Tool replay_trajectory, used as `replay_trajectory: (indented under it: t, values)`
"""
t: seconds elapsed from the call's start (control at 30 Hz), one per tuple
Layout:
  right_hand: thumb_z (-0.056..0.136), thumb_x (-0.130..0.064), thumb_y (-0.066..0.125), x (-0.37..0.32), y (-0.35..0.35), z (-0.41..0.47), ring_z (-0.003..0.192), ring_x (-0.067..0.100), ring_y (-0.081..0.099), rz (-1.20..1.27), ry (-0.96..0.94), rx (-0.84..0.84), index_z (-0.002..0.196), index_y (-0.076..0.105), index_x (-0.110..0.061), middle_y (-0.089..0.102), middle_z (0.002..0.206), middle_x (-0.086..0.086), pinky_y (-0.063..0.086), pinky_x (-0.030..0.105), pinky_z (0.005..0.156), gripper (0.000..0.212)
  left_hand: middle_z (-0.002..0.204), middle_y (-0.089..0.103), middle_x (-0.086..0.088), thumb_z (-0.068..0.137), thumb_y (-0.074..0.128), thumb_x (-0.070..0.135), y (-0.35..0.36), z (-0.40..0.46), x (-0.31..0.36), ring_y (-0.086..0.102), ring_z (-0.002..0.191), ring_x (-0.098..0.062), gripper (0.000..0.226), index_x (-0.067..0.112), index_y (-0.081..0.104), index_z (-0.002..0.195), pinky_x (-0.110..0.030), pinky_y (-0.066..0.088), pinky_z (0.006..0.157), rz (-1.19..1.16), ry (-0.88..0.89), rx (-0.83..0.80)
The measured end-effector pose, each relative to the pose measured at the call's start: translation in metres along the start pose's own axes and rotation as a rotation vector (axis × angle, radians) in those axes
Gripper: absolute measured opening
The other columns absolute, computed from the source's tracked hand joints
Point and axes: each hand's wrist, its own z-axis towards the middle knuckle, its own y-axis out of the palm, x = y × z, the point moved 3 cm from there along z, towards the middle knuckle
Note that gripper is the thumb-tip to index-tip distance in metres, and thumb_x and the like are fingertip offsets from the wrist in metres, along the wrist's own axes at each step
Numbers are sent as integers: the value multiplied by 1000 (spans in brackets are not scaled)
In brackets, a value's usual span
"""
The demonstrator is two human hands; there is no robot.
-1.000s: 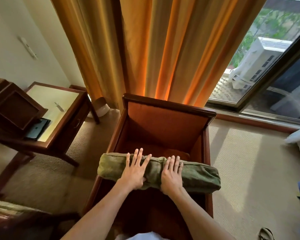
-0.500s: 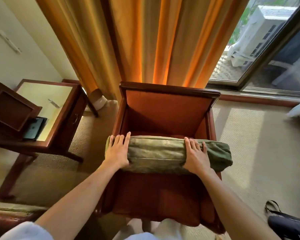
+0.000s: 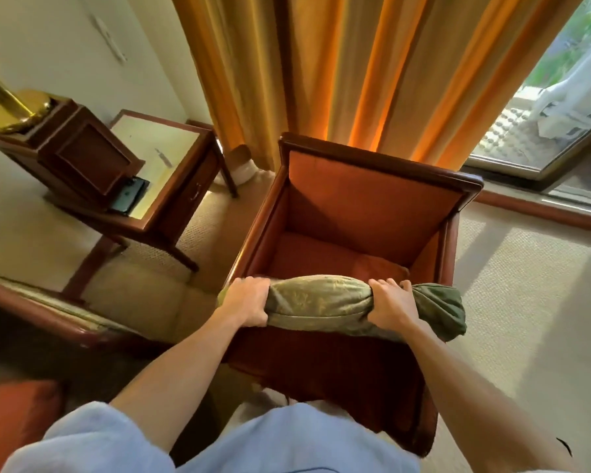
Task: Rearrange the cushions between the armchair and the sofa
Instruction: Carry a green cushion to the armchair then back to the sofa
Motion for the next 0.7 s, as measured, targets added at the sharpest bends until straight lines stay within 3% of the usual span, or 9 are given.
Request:
replay_trajectory:
  t: [0.13, 0.27, 0.33, 0.53, 0.7]
  values:
    - [56, -51, 68, 2, -13, -12, 96, 19, 60, -31, -101, -75, 83, 47, -32, 62, 82, -10, 34, 40, 84, 39, 92, 67, 8, 58, 73, 32, -10, -36, 7, 67, 86, -21, 43, 26, 56, 98, -38, 55, 74, -82, -33, -43]
    - [42, -78, 72, 2, -33, -32, 82, 12, 62, -66, -219, -63, 81, 50, -32, 63, 76, -14, 34, 34, 75, 64, 88, 65, 8, 62, 74, 38, -29, -84, 15, 66, 81, -19, 38, 27, 52, 92, -36, 54, 66, -110, -12, -52]
    - [41, -82, 69, -15, -55, -43, 82, 12, 62, -122, -311, -44, 84, 52, -32, 61, 76, -16, 35, 33, 76, 68, 92, 67, 7, 63, 79, 46, -38, -120, 10, 64, 82, -18, 45, 28, 53, 95, -34, 50, 67, -166, -67, -77]
    - [36, -80, 71, -124, -110, -67, 96, 20, 62, -194, -538, -84, 90, 55, -32, 67, 90, -13, 33, 33, 74, 73, 107, 67, 10, 51, 81, 67, -56, -245, -33, 64, 97, -17, 72, 33, 57, 110, -41, 53, 91, -330, -335, -43]
    - [37, -81, 69, -238, -108, -98, 86, 19, 64, -246, -803, -83, 78, 48, -32, 63, 76, -12, 41, 35, 72, 67, 102, 68, 13, 49, 81, 66, -38, -365, -67, 65, 95, -18, 67, 36, 55, 102, -33, 43, 70, -325, -567, 9]
